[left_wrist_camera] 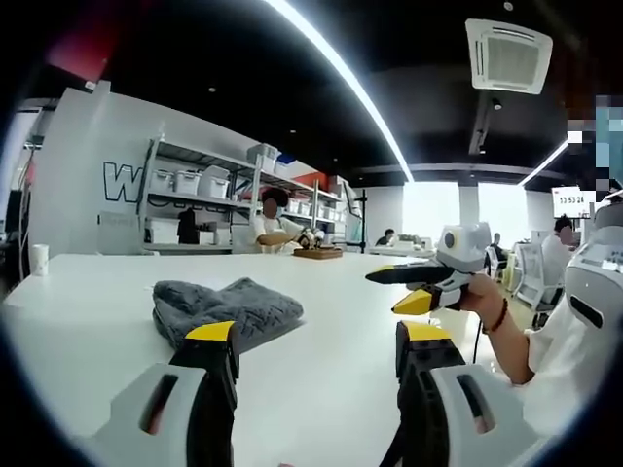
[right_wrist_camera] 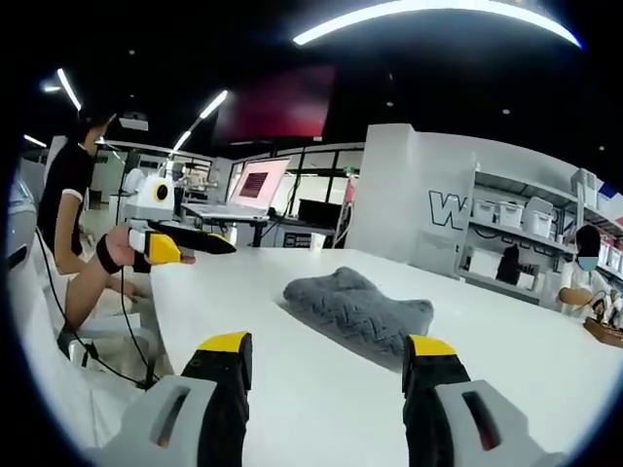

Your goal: Open the folded towel by lifting each exposed corner and separating the folded layers until the towel lies flat within the target outline without major curled edges

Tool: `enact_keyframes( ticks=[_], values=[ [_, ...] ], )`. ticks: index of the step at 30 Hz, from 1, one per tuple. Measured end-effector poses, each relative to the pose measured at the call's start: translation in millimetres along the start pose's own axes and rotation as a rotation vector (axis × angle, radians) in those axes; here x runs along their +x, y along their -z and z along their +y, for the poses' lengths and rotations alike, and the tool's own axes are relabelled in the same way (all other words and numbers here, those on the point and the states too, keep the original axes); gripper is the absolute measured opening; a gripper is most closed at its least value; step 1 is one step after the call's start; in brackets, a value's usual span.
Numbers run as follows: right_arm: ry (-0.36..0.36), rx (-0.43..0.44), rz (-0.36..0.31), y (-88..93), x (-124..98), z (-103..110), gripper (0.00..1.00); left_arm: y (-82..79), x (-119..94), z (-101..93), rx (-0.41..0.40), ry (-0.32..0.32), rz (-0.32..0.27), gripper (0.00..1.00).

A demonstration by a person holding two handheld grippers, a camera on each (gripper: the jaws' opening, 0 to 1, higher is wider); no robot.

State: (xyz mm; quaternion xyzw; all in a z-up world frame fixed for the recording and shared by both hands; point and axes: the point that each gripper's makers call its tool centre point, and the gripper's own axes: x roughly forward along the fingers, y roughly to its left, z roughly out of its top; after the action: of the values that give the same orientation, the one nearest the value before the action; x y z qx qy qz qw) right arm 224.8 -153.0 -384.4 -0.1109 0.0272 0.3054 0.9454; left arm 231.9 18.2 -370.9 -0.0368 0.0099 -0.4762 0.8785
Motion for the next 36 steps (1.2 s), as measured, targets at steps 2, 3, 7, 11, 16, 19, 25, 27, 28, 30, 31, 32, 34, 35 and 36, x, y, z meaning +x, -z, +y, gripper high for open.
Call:
enact_keyframes(
  ticks=[2, 3, 7, 11, 16, 19, 25, 27, 28, 30, 31, 32, 34, 35, 36],
  values=[
    [0.000, 0.001, 0.000, 0.1, 0, 0, 0.60, 0.1, 0, 0.2, 0.001, 0.000, 0.001, 0.64],
    [0.000, 0.001, 0.000, 0.2, 0, 0, 0.60, 0.2, 0, 0.3, 0.001, 0.000, 0.001, 0.64],
    [0.004, 0.009, -0.003, -0.5, 2, -3, 0.60, 2.9, 4, 6.2, 0.001, -0.012, 0.008, 0.64],
    [0.005, 0.012, -0.006, -1.6, 2, -4, 0.60, 4.4, 6, 6.2, 0.000, -0.009, 0.013, 0.64],
    [0.003, 0.026, -0.015, -2.8, 4, -7, 0.60, 6.9, 10, 4.7, -0.013, -0.001, 0.017, 0.64],
    [0.007, 0.024, -0.016, -4.1, 5, -9, 0.60, 4.2, 13, 5.0, -0.019, 0.000, 0.009, 0.64],
    [0.016, 0.020, -0.025, -7.6, 6, -15, 0.59, 1.1, 15, 5.5, -0.015, 0.007, 0.009, 0.64],
    [0.019, 0.030, -0.026, -6.9, 7, -19, 0.59, 0.6, 16, 8.2, -0.013, 0.001, 0.010, 0.64],
    [0.022, 0.029, -0.023, -6.0, 7, -20, 0.58, 0.7, 16, 9.7, -0.014, -0.003, 0.012, 0.64],
    [0.029, 0.026, -0.024, -5.8, 8, -23, 0.58, 1.0, 16, 12.3, -0.013, -0.009, 0.014, 0.64],
    [0.030, 0.030, -0.022, -4.9, 8, -24, 0.58, 1.3, 16, 13.3, -0.015, -0.010, 0.017, 0.64],
    [0.030, 0.032, -0.019, -4.4, 8, -25, 0.58, 1.2, 16, 13.7, -0.016, -0.011, 0.016, 0.64],
    [0.037, 0.040, -0.015, -4.1, 9, -27, 0.57, 0.6, 16, 16.4, -0.024, -0.014, 0.013, 0.64],
    [0.038, 0.039, -0.016, -4.7, 9, -28, 0.57, 0.4, 16, 16.8, -0.025, -0.014, 0.011, 0.64],
    [0.039, 0.037, -0.017, -5.2, 9, -28, 0.57, 0.3, 17, 17.2, -0.026, -0.015, 0.010, 0.64]
  ],
)
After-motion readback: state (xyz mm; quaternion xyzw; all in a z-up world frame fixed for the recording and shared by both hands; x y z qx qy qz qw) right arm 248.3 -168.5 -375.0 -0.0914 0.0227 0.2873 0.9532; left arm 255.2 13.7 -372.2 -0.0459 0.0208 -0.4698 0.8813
